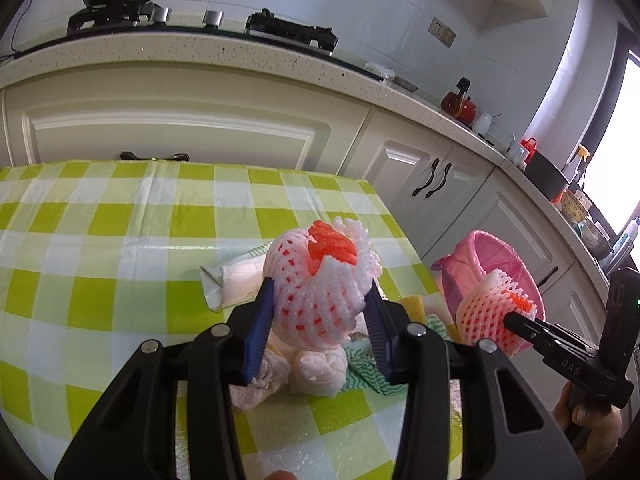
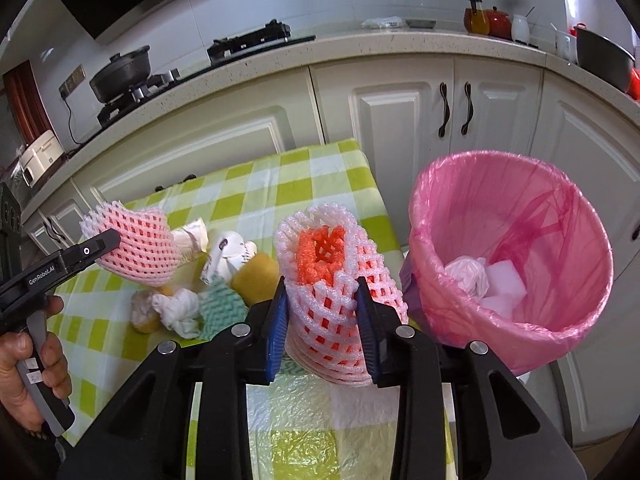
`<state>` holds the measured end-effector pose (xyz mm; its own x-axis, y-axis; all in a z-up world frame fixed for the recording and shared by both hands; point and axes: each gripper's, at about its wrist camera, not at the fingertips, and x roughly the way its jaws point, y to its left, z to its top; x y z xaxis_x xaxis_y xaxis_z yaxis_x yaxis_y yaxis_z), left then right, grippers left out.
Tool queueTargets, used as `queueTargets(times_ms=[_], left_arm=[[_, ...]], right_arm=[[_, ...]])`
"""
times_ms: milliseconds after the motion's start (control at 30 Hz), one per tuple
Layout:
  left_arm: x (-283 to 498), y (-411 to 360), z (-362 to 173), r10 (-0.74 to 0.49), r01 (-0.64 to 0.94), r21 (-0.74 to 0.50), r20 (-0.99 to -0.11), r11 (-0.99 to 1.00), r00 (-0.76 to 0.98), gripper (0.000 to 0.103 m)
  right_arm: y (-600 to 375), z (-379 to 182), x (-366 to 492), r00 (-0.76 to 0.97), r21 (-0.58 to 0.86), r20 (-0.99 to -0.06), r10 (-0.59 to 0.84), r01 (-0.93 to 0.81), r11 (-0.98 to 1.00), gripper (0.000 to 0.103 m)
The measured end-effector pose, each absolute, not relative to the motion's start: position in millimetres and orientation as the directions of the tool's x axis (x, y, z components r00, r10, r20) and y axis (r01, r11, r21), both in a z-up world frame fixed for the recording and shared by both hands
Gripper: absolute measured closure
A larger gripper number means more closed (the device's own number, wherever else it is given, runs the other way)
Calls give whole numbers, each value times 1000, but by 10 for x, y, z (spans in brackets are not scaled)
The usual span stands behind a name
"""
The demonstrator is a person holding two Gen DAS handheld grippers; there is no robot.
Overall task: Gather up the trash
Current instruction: 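Drop both foam fruit nets into the pink bin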
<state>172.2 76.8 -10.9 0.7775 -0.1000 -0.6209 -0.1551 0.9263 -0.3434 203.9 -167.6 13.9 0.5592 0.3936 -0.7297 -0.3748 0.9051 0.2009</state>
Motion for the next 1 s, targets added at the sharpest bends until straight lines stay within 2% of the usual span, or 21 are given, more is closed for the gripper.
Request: queueTargets(times_ms=[467, 1000], left_arm=[[1748, 280, 419, -126, -64, -307, -561, 950, 818, 61], [2434, -1032, 728, -296, 176, -266, -528, 948, 796, 60]], right_arm=[[-2214, 798, 1890, 676, 208, -614, 407, -359, 910, 71], [-3123, 834, 2136, 753, 174, -588, 295, -238, 955, 71]])
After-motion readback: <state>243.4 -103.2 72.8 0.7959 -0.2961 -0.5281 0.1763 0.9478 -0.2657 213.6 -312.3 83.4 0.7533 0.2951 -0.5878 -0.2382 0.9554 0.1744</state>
